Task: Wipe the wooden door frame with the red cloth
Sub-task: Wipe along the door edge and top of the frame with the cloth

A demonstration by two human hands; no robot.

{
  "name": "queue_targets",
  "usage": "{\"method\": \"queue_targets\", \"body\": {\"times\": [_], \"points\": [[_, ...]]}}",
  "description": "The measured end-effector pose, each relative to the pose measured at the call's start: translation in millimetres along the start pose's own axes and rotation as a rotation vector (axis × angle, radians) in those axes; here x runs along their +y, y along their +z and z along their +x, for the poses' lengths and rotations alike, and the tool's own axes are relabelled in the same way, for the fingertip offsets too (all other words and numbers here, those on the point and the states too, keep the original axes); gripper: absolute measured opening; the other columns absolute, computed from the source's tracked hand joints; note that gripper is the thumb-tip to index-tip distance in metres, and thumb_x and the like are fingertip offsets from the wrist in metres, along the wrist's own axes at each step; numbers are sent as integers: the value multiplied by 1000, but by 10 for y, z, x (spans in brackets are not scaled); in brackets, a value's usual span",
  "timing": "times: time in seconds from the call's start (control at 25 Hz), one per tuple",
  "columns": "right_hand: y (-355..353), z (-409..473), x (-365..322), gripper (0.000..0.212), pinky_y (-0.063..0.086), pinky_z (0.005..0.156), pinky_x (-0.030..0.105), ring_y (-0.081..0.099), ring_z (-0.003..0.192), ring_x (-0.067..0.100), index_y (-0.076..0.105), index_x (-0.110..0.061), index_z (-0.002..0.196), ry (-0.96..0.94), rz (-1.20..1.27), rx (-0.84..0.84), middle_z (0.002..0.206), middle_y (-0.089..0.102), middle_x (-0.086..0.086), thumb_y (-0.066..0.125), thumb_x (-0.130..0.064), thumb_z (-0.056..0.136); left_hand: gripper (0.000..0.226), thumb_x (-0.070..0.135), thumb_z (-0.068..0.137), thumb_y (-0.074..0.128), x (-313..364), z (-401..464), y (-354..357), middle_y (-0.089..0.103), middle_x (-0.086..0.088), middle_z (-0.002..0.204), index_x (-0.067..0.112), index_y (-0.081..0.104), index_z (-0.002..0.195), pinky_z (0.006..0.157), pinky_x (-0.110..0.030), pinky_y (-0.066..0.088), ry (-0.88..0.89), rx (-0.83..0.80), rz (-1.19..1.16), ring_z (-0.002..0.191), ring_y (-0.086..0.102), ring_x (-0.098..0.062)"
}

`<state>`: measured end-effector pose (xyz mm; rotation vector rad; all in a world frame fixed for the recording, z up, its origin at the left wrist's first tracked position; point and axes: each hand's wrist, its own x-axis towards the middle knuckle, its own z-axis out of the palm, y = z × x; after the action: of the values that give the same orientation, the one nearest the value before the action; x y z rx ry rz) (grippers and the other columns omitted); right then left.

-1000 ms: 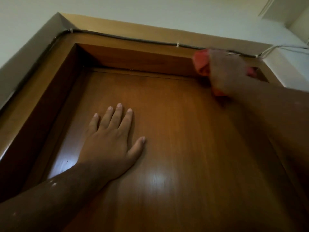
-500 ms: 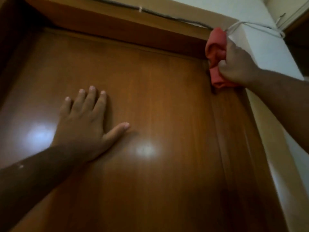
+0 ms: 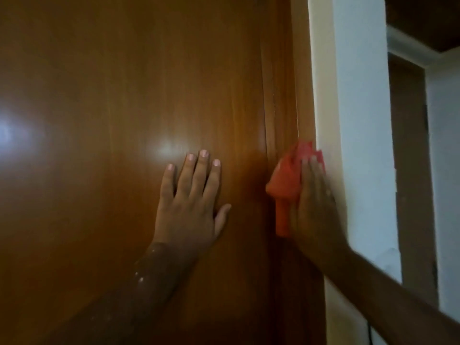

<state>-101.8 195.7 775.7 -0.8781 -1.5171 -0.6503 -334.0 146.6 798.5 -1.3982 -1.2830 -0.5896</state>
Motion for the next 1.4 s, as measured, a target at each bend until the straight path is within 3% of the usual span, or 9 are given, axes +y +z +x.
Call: {"method": "queue_targets", "body": {"times": [0.16,0.28,0.44,0.72,0.84,0.96,1.04,1.2,1.4], "points": [[-19,-1325,7,82,41,104,58,34,140,45,-4,-25,156,93,-24,-290,157,26,26,48,-36,93,83,60,96,30,-10,22,110,13,-21,166,8,13,159,120,-59,4,18,55,-13,153,12,-38],[-131,-1777,-11,86,54,89,55,44,131,50,3,-11,153,58,-183,-470,153,24,31,57,-34,90,84,58,96,30,10,-5,123,11,-22,165,7,10,159,120,-61,5,18,70,-36,152,10,-40],[-76,-1001,-94,88,25,110,60,10,145,50,0,-7,154,55,-184,-336,159,4,32,59,-32,94,84,56,96,33,15,3,114,8,-23,166,5,9,159,120,-60,0,8,78,-64,153,8,-40],[23,-40,-147,72,19,117,51,15,148,44,15,-1,154,92,-118,-28,160,13,28,47,-35,100,88,54,94,44,605,-1099,237,15,-21,166,2,16,158,119,-60,-2,-14,-30,-205,153,14,-36],[161,-803,34,70,12,120,46,16,147,46,16,0,153,71,-103,-32,158,17,32,50,-27,98,85,56,96,37,711,-1421,397,20,-19,165,2,17,158,118,-62,11,37,-33,-61,152,21,-34],[295,-2248,187,68,19,114,49,26,141,47,22,-3,149,77,-248,-152,150,30,36,53,-31,95,84,55,98,30,733,-1415,498,14,-21,166,1,9,158,113,-65,2,50,-36,-53,153,15,-37],[331,-3318,183,72,30,102,60,31,135,52,30,0,143,162,-308,-305,143,35,40,64,-32,88,85,55,98,30,756,-1429,549,8,-22,166,1,5,159,112,-65,-1,23,-48,-85,153,8,-38],[314,-4628,30,107,48,88,60,37,127,53,34,2,139,381,-416,-771,147,21,38,95,-16,53,84,55,98,28,791,-1467,558,8,-23,165,2,3,158,112,-64,-1,-3,-40,-81,151,10,-41],[282,-4538,-86,81,35,108,42,22,145,30,28,-24,152,578,-240,-532,155,26,15,73,-33,85,78,52,101,27,797,-1466,460,14,-25,164,2,6,158,112,-63,1,-17,-44,-103,151,16,-43]]}}
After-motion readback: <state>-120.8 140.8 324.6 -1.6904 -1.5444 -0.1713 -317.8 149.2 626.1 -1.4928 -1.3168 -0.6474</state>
